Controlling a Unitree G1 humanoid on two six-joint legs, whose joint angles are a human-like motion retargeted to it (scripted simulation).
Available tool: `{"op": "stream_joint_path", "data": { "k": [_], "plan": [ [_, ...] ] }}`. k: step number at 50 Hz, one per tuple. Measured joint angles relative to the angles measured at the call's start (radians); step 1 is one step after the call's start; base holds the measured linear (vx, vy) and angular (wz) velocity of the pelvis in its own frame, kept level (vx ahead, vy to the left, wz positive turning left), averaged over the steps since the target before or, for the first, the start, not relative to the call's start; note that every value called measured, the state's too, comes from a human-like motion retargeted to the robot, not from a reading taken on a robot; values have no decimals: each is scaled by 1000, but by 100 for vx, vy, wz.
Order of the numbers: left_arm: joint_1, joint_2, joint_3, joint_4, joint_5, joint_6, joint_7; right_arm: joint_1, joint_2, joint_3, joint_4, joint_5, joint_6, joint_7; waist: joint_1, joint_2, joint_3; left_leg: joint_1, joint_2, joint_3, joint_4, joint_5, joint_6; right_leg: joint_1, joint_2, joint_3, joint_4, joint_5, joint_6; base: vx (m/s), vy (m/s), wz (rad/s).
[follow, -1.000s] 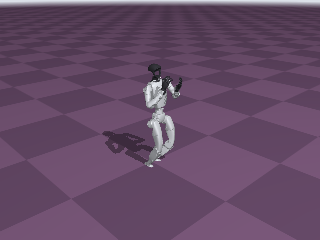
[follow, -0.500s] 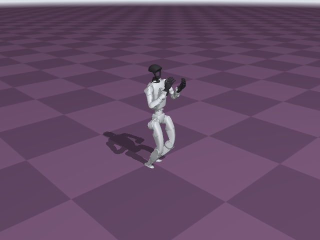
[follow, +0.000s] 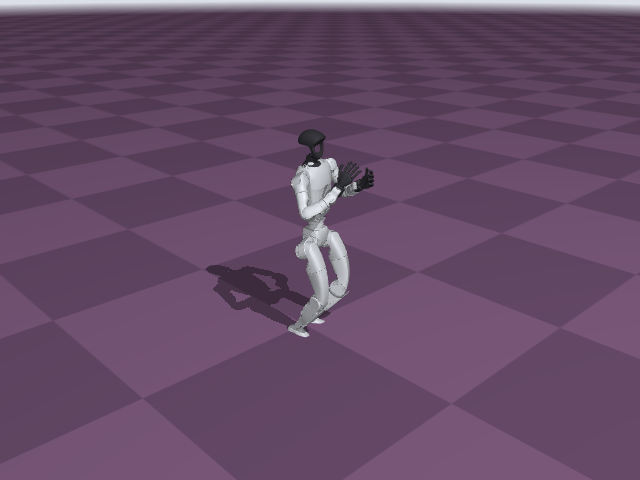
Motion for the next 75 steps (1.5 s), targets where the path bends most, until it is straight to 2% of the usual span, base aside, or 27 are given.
{"op": "stream_joint_path", "data": {
  "k": [7,18,25,32,38,44,52,60,64,75],
  "plan": [
    [87,68,-33,22,-14,34,-106,68,-41,-13,-16,-9,12,75,-18,-20,24,0,-26,21,-4,-39,18,-34,-25,18,64,-42,-8,0,0,0],
    [283,219,-15,-15,63,33,-152,176,-80,-104,-72,-12,-22,20,-43,-24,30,-23,-26,19,-4,-58,63,-62,-12,33,67,-30,-49,0,0,0],
    [305,261,-83,6,61,68,-220,213,-79,-46,-77,7,-18,61,-52,-41,21,-46,-41,40,-11,-65,78,-98,-19,58,78,-41,-59,-1,3,-1],
    [195,175,-140,67,30,59,-205,211,-56,39,-42,8,-5,104,-80,-93,7,-53,-100,86,-61,-72,83,-168,-86,87,167,-64,-49,-4,6,17],
    [86,85,-132,47,-16,6,-98,198,-27,53,-34,14,-16,31,-114,-115,3,-65,-136,105,-83,-63,78,-247,-127,115,258,-6,-8,-2,2,27],
    [102,47,-90,17,-3,-39,-23,200,6,6,-38,0,-33,-59,-117,-96,-10,-66,-126,79,-109,-33,57,-270,-74,163,215,25,21,4,-5,27],
    [217,24,-17,-6,80,-51,13,222,21,-78,-39,-35,-48,-113,-53,-66,-34,-64,-77,17,-108,53,28,-189,-14,131,83,95,-27,4,-14,30],
    [243,28,18,-25,93,-60,9,189,3,-97,-65,-43,-62,-141,30,-17,-33,-135,38,-42,68,32,-42,-121,48,25,9,83,-38,0,-14,26],
    [234,29,17,-15,88,-60,-3,179,-9,-84,-65,-40,-66,-125,48,5,-39,-133,69,-44,79,29,-58,-87,72,-6,-39,91,-38,2,-7,27],
    [203,18,-39,0,48,-35,-74,197,-38,-24,-44,-28,-42,-24,52,21,-36,-103,73,-52,69,-4,-69,-40,73,-50,-55,81,-30,1,-1,27]
  ]
}}
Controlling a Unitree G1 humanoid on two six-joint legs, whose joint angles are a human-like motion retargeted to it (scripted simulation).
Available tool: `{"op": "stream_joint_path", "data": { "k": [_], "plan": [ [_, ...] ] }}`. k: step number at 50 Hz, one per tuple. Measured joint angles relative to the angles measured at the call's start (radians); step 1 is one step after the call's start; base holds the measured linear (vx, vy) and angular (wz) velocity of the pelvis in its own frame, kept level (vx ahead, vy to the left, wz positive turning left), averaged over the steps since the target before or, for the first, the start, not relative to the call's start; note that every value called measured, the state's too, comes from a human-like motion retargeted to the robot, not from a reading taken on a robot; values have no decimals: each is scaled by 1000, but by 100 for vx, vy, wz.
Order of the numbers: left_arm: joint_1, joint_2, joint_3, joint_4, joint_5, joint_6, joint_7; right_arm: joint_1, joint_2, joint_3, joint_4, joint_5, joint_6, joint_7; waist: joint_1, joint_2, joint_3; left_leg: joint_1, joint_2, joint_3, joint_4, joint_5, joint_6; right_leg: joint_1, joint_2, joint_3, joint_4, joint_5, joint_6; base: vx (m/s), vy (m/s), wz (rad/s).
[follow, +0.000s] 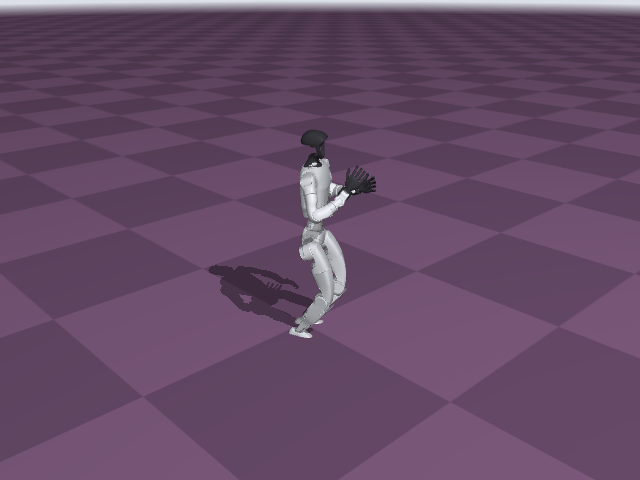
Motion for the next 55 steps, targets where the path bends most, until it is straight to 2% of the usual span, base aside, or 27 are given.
{"op": "stream_joint_path", "data": {
  "k": [5,10,14,18,20,25,29,32,36,40,43,45,48,51,55],
  "plan": [
    [-21,-20,-26,13,2,6,-7,8,-9,17,8,13,14,27,-5,-4,-3,29,-25,-7,-56,-13,11,32,-5,-9,-41,2,2,3,4,25],
    [-31,-29,-46,27,2,9,-4,23,-8,40,14,25,18,46,-12,-20,6,45,-49,-6,-67,-29,22,15,-34,-5,28,-19,-6,1,5,28],
    [-38,-20,-48,32,14,2,18,34,-5,47,10,46,15,56,-26,-63,13,58,-109,-1,-105,-27,40,-32,-86,24,133,-37,-4,0,2,46],
    [-17,3,-20,12,74,-10,61,50,20,44,-1,62,5,40,-53,-120,11,58,-186,-13,-149,-3,64,-111,-122,118,242,-29,41,1,-4,76],
    [7,18,8,-3,118,-18,86,57,37,34,-5,59,1,20,-58,-138,6,54,-206,-32,-164,13,71,-140,-122,155,256,-51,40,2,-11,68],
    [85,55,91,-27,252,-26,151,79,45,-11,-5,21,1,-26,-35,-149,-7,49,-204,-104,-155,41,73,-133,-74,184,208,-30,6,1,-18,52],
    [142,74,137,-26,333,-23,164,83,35,-32,-1,-26,4,-42,18,-147,2,17,-171,-143,-42,-16,66,-112,-57,128,212,-52,-40,-4,-20,36],
    [170,83,147,-18,365,-23,143,78,28,-41,4,-57,4,-49,51,-138,16,-3,-122,-132,99,-92,60,-114,-50,69,240,-104,-49,-6,-16,35],
    [152,80,148,2,377,-32,103,74,19,-65,21,-68,-10,-63,69,-90,25,22,-24,-100,258,-104,46,-106,19,19,185,-124,-65,-6,-9,13],
    [125,72,147,3,420,-57,127,127,12,-102,4,-73,-32,-110,42,-44,9,74,-28,-84,264,-94,7,-124,92,28,101,-66,-71,-13,0,-36],
    [98,86,156,-17,479,-76,190,174,2,-134,-24,-83,-50,-170,-8,-23,-11,101,-66,-56,157,-58,-15,-157,136,86,23,17,-65,-22,5,-63],
    [76,101,165,-30,517,-86,235,190,-5,-150,-42,-98,-55,-212,-51,-22,-24,102,-95,-21,51,-48,-3,-199,143,134,-17,76,-55,-28,8,-65],
    [33,131,176,-53,571,-90,287,181,-13,-161,-67,-121,-61,-251,-120,-46,-39,70,-147,59,-100,-25,40,-306,120,213,-27,157,1,-34,8,-48],
    [11,152,170,-75,617,-88,305,169,-21,-154,-87,-132,-72,-241,-161,-56,-19,24,-143,128,-114,-27,66,-390,95,244,41,99,31,-42,5,-56],
    [-12,165,143,-97,668,-74,308,118,-16,-122,-114,-111,-83,-177,-181,-78,-26,-36,-180,175,-149,-21,122,-402,-30,184,221,0,19,-33,3,-40]
  ]
}}
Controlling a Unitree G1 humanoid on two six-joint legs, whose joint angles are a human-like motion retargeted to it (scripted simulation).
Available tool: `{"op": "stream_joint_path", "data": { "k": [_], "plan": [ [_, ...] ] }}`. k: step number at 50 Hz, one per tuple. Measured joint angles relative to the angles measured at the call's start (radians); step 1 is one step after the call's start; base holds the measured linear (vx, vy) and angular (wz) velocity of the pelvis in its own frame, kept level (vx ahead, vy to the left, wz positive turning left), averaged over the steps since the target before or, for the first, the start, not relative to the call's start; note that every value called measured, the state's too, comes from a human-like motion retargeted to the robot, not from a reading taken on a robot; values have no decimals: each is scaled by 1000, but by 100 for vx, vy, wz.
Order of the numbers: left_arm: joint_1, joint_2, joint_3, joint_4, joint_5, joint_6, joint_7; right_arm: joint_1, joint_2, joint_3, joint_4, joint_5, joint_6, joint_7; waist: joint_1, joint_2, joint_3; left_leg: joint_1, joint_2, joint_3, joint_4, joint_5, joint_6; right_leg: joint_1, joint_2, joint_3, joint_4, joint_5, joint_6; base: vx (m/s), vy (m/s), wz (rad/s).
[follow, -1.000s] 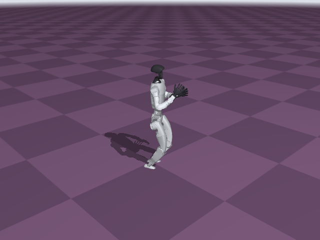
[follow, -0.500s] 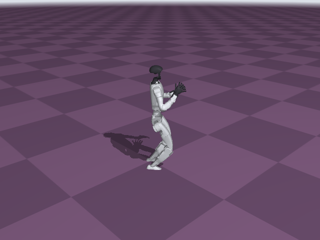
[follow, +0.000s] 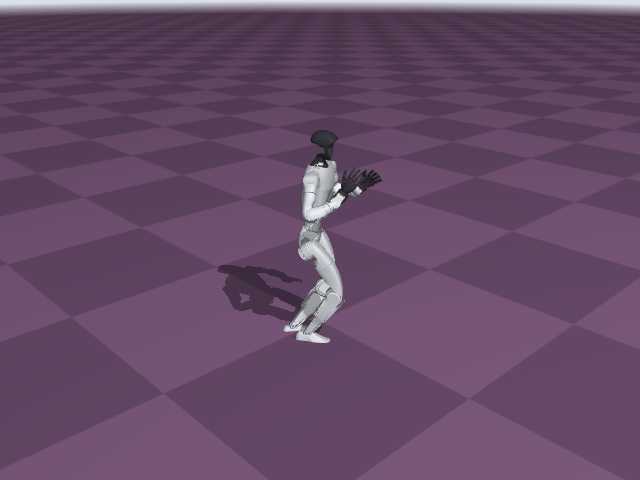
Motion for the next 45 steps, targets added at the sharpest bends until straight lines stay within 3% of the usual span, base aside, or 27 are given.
{"op": "stream_joint_path", "data": {
  "k": [3,6,10,14,22,28,30,32,35,38,40,45],
  "plan": [
    [18,-10,-18,-18,-1,10,-21,-30,24,23,3,54,-4,70,-10,-52,-19,24,-94,-4,-127,72,55,104,-115,-8,59,-59,-6,-24,-1,-13],
    [58,-28,-24,-40,-13,18,-41,-46,56,51,25,99,-7,108,25,-80,-23,54,-109,-20,-175,138,82,239,-137,-7,-2,-46,-8,-21,-10,-77],
    [106,-55,-14,-57,-23,28,-51,-65,87,83,45,131,-7,128,85,-99,-16,56,-83,-37,-139,195,87,348,-116,-5,-120,-46,-7,-19,-16,-112],
    [124,-70,11,-72,-36,34,-63,-96,87,96,49,155,-1,127,134,-76,7,21,-29,-69,-23,185,76,405,-64,-14,-219,-67,-6,-16,-14,-139],
    [91,-97,36,-95,-71,53,-92,-201,100,111,39,178,10,131,171,-1,64,2,-1,-281,133,43,-21,425,101,104,-274,-48,15,-9,-9,-211],
    [-31,-83,4,-129,-76,81,-83,-275,125,127,4,179,12,131,100,-3,52,66,-40,-249,3,67,32,360,136,250,-268,-16,87,-2,3,-298],
    [-113,-65,-1,-139,-62,89,-57,-323,137,127,-9,173,14,110,75,-19,36,79,-45,-162,-76,91,52,305,111,266,-266,7,133,-1,7,-354],
    [-159,-67,-5,-156,-43,91,-42,-339,150,131,-21,170,8,98,50,-22,34,87,-12,-50,-69,90,51,266,26,136,-203,19,105,-8,3,-419],
    [-248,-72,0,-170,-3,99,-5,-384,171,134,-39,154,1,82,38,-32,19,96,33,125,-79,88,51,243,-141,-115,-120,-51,8,-10,-1,-445],
    [-334,-84,7,-166,29,105,32,-433,188,130,-51,137,-8,75,34,-62,8,105,31,220,-92,111,49,258,-225,-210,-86,-79,10,-10,-4,-416],
    [-375,-90,14,-159,35,101,53,-461,201,125,-55,131,-16,69,45,-87,8,114,28,245,-91,138,42,272,-254,-233,-82,-74,16,-11,-7,-416],
    [-418,-85,29,-149,13,75,105,-508,227,104,-49,152,-49,36,104,-127,40,150,78,224,-14,217,11,330,-187,-185,-158,-47,48,-11,-13,-365]
  ]
}}
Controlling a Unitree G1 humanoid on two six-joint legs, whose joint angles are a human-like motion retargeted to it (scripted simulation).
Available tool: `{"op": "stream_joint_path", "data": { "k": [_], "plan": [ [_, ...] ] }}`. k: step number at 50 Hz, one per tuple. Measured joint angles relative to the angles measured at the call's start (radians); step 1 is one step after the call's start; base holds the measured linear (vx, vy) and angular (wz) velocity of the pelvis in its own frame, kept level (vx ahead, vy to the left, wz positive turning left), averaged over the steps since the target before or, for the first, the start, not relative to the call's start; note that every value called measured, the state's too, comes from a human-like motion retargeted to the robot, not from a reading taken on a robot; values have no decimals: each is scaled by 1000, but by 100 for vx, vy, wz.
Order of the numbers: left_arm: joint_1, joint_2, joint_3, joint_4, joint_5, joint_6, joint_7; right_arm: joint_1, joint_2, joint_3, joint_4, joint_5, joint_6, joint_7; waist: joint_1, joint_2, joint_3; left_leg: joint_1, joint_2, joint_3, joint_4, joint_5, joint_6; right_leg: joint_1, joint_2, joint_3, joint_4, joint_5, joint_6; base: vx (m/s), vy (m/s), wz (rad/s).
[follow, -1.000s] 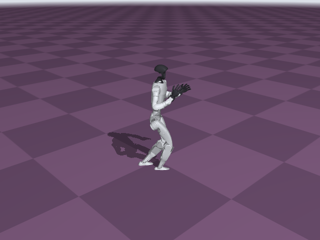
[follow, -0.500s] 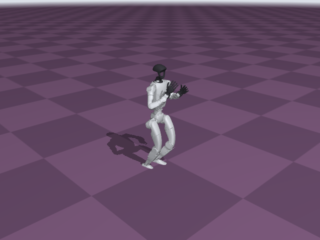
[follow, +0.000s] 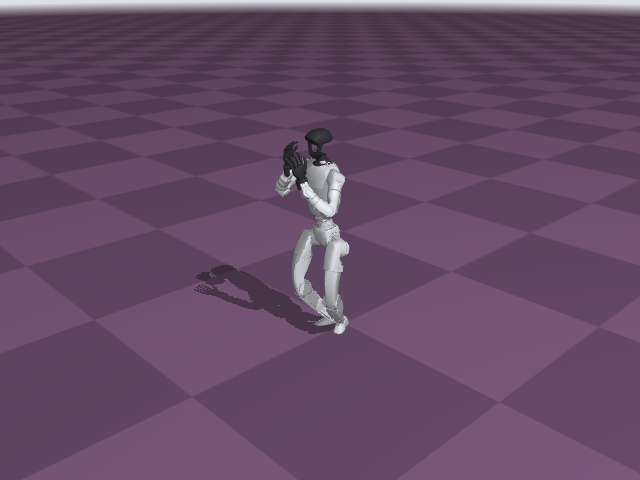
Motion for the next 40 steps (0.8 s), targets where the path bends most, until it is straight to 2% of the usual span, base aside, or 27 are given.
{"op": "stream_joint_path", "data": {
  "k": [4,13,18,25,30,36,40],
  "plan": [
    [7,-5,6,6,-21,-16,25,-2,12,-8,6,31,-15,-27,14,-9,21,5,30,-60,74,3,-24,12,68,82,3,1,39,-9,-12,-267],
    [-20,-17,-29,36,-63,-53,19,19,2,-43,13,60,-14,-9,0,24,57,34,49,-183,109,-134,-32,67,215,231,-16,10,76,-1,-1,-164],
    [-48,-38,-45,48,-64,-65,21,30,-14,-71,9,25,-2,-3,-30,40,73,67,50,-183,92,-172,-39,77,248,279,-5,6,105,1,9,-78],
    [-67,-53,-60,56,-40,-73,2,47,-20,-88,8,-10,15,45,-87,16,81,116,8,-90,-1,-205,-15,25,204,297,76,-21,140,0,6,-23],
    [-67,-30,-53,53,-34,-77,-22,59,-14,-94,6,5,28,91,-94,-3,69,128,-24,-69,-79,-185,-3,-1,88,199,87,-47,47,2,-3,9],
    [-43,-24,-23,55,-58,-80,-17,88,-10,-89,18,34,27,86,-61,-16,75,116,13,-128,0,-168,-32,44,88,157,75,-59,25,4,-16,35],
    [-39,-28,-11,47,-80,-87,-18,76,-10,-73,23,71,21,81,-21,-5,100,75,93,-167,142,-153,-54,96,116,99,52,-74,15,4,-15,39]
  ]
}}
